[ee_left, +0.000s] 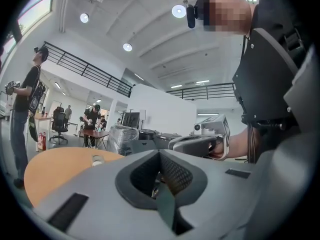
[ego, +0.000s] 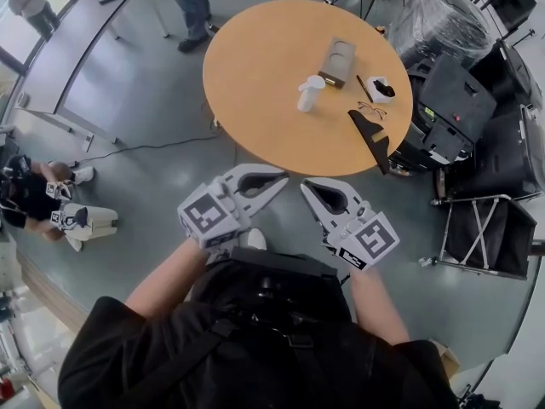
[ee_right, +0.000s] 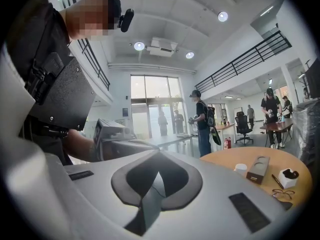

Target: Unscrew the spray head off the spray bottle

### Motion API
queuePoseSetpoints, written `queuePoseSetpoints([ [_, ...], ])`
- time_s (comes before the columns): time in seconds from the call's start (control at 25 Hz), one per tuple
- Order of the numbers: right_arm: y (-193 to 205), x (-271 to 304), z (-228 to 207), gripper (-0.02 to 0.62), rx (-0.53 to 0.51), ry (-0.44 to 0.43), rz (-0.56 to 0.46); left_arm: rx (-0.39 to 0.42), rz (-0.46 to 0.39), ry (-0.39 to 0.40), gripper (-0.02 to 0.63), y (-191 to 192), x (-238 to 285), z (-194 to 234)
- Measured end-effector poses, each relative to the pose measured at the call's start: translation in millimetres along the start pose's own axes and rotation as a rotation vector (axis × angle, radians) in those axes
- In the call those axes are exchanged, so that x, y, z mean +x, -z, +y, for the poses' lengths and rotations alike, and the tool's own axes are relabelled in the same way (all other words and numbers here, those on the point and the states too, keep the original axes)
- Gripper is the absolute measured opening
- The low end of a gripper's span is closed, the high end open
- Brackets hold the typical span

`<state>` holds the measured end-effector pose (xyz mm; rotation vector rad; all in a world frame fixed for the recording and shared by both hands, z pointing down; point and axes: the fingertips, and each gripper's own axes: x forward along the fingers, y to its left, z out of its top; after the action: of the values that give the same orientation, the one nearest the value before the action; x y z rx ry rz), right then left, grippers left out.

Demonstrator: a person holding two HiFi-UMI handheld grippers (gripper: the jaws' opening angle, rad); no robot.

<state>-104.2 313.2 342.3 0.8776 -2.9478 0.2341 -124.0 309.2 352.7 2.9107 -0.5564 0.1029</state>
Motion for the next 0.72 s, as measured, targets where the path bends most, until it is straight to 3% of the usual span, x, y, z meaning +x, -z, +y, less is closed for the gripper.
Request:
queuePoseSetpoints([
  [0.24,3.1,14.2,-18.3,0.009,0.01,0.008,0.005,-0.016,0.013,-0.005,0.005,4.8,4.8,19.6],
  [0.52,6.8,22.9,-56.4,0.009,0.022,-0.007,-0.004,-0.016,-0.027,-0.011,0.005,6.1,28.0,43.7],
  [0.72,3.5,26.5,-91.5,0.009,0.017,-0.05,0.0,-0.031,0.02,-0.053,0.005,4.5,54.3,65.4],
])
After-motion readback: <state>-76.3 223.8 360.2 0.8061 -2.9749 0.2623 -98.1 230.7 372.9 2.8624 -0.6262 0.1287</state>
